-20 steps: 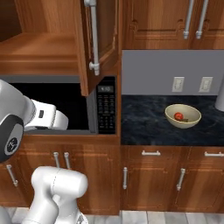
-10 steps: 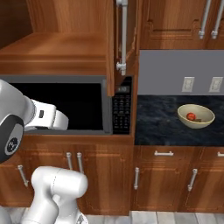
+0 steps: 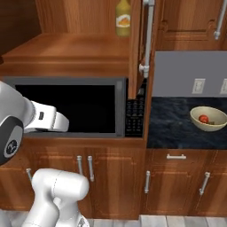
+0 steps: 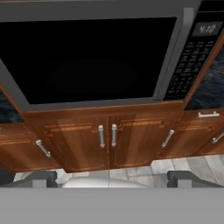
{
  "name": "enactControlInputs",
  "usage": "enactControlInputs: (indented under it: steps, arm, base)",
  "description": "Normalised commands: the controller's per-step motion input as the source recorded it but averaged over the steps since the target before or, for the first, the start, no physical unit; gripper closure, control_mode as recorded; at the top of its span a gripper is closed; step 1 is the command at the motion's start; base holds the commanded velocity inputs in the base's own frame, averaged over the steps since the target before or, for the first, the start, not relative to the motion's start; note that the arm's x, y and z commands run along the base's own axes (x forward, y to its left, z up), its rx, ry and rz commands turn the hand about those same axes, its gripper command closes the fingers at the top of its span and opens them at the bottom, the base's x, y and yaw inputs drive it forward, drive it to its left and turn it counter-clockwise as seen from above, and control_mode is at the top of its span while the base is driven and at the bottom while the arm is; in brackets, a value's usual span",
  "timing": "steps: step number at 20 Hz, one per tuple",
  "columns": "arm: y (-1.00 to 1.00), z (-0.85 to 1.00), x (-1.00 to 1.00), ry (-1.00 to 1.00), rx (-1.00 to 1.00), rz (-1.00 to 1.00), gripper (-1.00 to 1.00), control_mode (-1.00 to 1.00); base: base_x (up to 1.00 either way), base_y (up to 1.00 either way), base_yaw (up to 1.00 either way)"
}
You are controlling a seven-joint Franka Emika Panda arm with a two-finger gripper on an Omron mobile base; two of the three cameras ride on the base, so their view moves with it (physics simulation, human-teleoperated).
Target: Open the cabinet. Pick the kiwi and apple from the cabinet and place them into the bowl. Then close the cabinet.
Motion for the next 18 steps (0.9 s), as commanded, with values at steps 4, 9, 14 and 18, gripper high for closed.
enactControlInputs:
  steps: [4, 9, 14, 18]
  arm:
    - [0.0, 0.0, 0.0, 0.0, 0.0, 0.0, -1.0, 1.0]
    - [0.0, 0.0, 0.0, 0.0, 0.0, 0.0, -1.0, 1.0]
    - [0.0, 0.0, 0.0, 0.0, 0.0, 0.0, -1.0, 1.0]
    - [0.0, 0.0, 0.0, 0.0, 0.0, 0.0, -1.0, 1.0]
  base:
    - [0.48, 0.15, 0.0]
    - [0.48, 0.18, 0.0]
    - [0.31, 0.18, 0.0]
    - [0.21, 0.11, 0.0]
